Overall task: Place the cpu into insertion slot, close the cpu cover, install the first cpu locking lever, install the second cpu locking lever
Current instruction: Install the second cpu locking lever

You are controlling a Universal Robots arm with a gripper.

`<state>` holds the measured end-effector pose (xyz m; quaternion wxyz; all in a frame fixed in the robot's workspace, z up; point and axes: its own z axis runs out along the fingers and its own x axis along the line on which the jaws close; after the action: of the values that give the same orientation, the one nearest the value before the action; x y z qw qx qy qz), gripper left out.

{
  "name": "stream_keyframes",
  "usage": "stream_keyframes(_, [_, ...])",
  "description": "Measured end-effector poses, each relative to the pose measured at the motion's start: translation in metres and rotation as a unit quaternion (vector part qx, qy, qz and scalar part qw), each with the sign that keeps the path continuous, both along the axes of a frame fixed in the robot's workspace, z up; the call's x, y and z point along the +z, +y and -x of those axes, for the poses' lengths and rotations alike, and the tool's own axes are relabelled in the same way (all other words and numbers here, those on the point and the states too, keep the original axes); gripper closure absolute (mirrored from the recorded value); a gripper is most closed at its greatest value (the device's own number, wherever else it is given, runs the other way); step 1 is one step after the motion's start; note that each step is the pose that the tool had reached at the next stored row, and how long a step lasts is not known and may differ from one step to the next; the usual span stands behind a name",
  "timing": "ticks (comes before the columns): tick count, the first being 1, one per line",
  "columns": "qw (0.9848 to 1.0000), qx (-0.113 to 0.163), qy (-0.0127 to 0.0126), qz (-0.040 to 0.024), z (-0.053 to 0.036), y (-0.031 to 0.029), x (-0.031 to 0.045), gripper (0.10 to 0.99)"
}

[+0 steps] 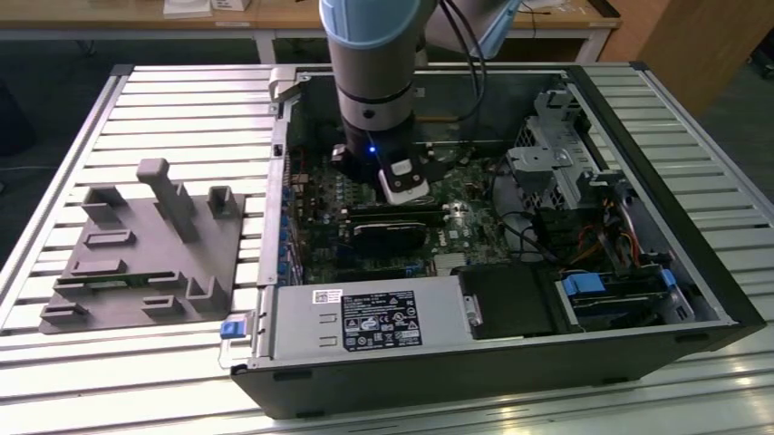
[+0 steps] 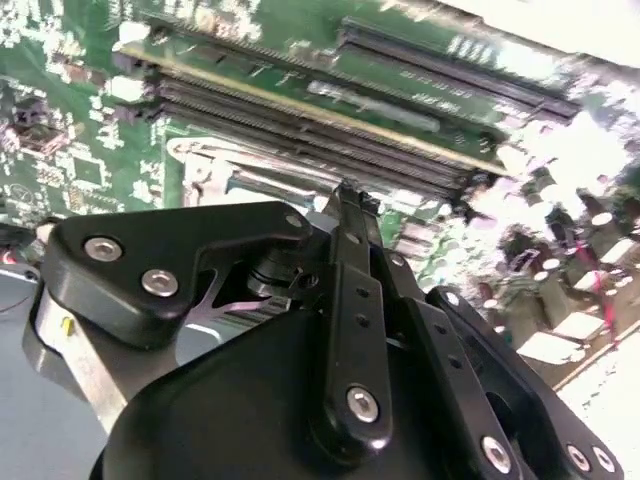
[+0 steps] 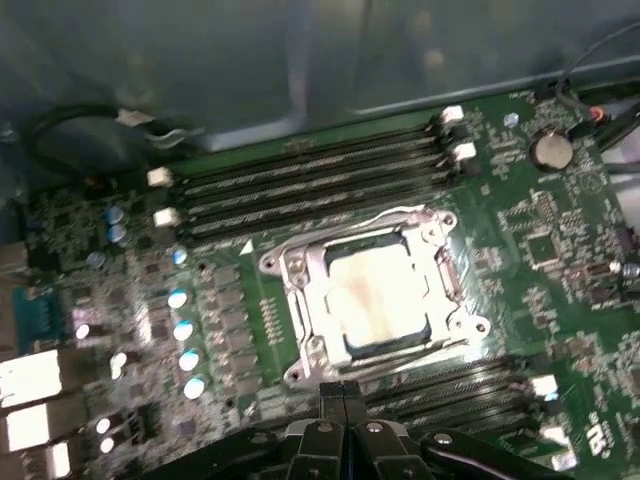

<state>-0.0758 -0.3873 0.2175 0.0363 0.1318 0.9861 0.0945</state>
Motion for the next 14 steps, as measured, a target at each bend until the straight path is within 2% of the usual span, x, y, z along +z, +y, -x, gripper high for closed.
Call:
stream_keyframes(4, [1.0, 0.0, 0.0001, 0.0012, -0.0076, 0.0088, -0.0005, 0.98])
stream_keyframes(8, [1.0, 0.0, 0.0003, 0.0059, -0.0161, 0.0136, -0.0012, 0.98])
stream_keyframes(14, [0.9996, 0.0, 0.0012, 0.0265, -0.0244, 0.0235, -0.0029, 0.98])
